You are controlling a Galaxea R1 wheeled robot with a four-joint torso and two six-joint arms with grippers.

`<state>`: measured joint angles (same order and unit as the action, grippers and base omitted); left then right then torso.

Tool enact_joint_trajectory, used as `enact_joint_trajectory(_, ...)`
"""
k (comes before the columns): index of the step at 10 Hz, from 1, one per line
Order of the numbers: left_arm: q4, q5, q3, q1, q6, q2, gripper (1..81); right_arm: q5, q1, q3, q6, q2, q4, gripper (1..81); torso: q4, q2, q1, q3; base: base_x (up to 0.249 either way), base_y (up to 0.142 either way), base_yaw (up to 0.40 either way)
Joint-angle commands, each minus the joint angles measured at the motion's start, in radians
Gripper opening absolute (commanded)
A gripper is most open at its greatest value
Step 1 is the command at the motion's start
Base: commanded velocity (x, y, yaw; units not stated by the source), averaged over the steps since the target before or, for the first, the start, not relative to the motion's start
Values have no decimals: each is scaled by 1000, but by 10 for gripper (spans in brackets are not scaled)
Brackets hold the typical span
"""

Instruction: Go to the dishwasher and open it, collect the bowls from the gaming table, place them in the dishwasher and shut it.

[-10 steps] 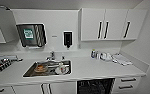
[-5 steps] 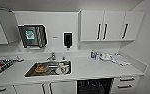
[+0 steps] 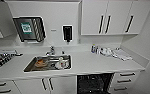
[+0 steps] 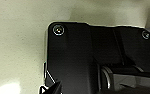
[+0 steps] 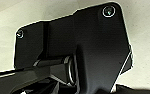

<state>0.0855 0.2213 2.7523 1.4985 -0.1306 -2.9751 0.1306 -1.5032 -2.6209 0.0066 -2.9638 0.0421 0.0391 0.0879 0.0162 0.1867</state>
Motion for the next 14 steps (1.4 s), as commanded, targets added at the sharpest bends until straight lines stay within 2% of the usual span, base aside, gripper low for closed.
enact_joint_trajectory(1,7,-37,6,-47,3,8,811,-46,47,-1,-5,3,-10,811,0,2,0,0,0,0,0)
enact_joint_trajectory(3,8,-37,6,-45,3,8,811,-46,45,-5,-5,3,-11,811,0,-10,-2,0,0,0,0)
enact_joint_trajectory(4,8,-37,6,-46,3,7,811,-46,45,-5,-5,3,-11,811,0,-7,-3,-81,0,0,0)
enact_joint_trajectory(5,10,-37,6,-45,3,7,811,-46,45,-5,-5,3,-11,811,0,-6,-3,-89,0,0,0)
enact_joint_trajectory(6,10,-37,6,-47,3,5,811,-46,45,-5,-5,3,-12,811,0,-6,-3,-128,0,0,0)
enact_joint_trajectory(7,10,-37,6,-47,3,5,811,-46,47,-5,-5,3,-11,811,0,-6,-3,-128,0,0,0)
enact_joint_trajectory(8,10,-37,6,-45,3,4,811,-46,47,-5,-5,3,-11,811,0,-5,-4,-154,0,0,0)
enact_joint_trajectory(9,10,-37,6,-47,3,4,811,-46,45,-5,-5,3,-11,811,0,-5,-5,-121,0,0,0)
enact_joint_trajectory(11,10,-37,6,-47,3,5,811,-46,45,-5,-5,3,-11,811,0,-4,-6,-141,0,0,0)
enact_joint_trajectory(14,8,-37,6,-47,2,5,811,-46,42,-7,-4,1,-8,811,0,-4,-6,-141,0,0,0)
